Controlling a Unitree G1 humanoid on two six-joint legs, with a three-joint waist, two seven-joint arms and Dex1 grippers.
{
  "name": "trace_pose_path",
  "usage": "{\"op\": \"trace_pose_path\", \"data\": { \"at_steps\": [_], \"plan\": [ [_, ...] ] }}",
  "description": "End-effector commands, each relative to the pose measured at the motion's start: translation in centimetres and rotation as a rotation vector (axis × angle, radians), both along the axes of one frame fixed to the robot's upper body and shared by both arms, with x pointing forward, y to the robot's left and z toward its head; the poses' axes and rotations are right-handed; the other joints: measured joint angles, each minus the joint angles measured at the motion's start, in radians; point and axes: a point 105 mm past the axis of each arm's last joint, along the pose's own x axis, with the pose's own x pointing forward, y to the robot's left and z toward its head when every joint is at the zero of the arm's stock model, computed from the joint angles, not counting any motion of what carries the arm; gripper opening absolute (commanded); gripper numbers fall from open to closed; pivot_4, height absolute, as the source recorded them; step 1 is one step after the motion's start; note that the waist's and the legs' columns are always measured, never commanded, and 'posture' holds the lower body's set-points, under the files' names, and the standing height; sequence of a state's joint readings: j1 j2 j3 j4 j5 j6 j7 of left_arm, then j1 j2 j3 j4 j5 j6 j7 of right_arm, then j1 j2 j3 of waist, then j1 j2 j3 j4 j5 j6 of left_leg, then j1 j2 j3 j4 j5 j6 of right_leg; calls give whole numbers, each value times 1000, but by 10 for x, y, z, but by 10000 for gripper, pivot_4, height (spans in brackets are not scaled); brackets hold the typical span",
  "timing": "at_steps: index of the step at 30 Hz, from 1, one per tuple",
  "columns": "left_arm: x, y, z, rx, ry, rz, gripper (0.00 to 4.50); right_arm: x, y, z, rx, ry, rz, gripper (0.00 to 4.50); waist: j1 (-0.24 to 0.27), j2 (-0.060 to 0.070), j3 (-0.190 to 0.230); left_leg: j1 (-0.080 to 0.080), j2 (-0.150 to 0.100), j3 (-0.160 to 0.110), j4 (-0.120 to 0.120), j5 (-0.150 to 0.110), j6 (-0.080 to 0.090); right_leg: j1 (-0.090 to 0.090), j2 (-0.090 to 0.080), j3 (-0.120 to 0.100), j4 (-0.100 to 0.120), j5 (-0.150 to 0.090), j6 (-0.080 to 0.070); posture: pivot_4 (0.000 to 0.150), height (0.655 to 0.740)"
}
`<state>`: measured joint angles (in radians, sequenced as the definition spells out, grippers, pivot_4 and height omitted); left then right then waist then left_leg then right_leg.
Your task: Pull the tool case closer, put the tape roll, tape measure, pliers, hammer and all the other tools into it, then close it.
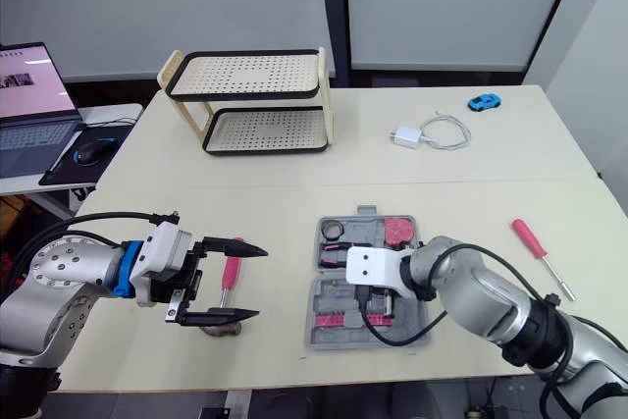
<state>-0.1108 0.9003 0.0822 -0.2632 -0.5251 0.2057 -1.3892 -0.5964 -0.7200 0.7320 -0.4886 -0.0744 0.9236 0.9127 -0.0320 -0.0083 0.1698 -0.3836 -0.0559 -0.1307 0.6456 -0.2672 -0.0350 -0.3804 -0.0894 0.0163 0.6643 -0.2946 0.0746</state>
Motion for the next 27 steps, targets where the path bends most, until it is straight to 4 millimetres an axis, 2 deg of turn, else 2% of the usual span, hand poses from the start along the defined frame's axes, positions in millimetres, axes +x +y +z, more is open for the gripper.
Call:
{"op": "trace_pose_path", "data": {
  "at_steps": [1,27],
  "plan": [
    [0,0,3,7,-26,-14,45000,2,6,7,8,-39,30,1601,0,0,0,0,0,0,0,0,0,0,0,0,0,0,0,1500,7400],
    [-3,4,-2,31,-15,-6,45000,10,22,-5,-7,-60,86,1601,0,0,0,0,0,0,0,0,0,-1,0,0,0,0,0,1500,7400]
  ]
}}
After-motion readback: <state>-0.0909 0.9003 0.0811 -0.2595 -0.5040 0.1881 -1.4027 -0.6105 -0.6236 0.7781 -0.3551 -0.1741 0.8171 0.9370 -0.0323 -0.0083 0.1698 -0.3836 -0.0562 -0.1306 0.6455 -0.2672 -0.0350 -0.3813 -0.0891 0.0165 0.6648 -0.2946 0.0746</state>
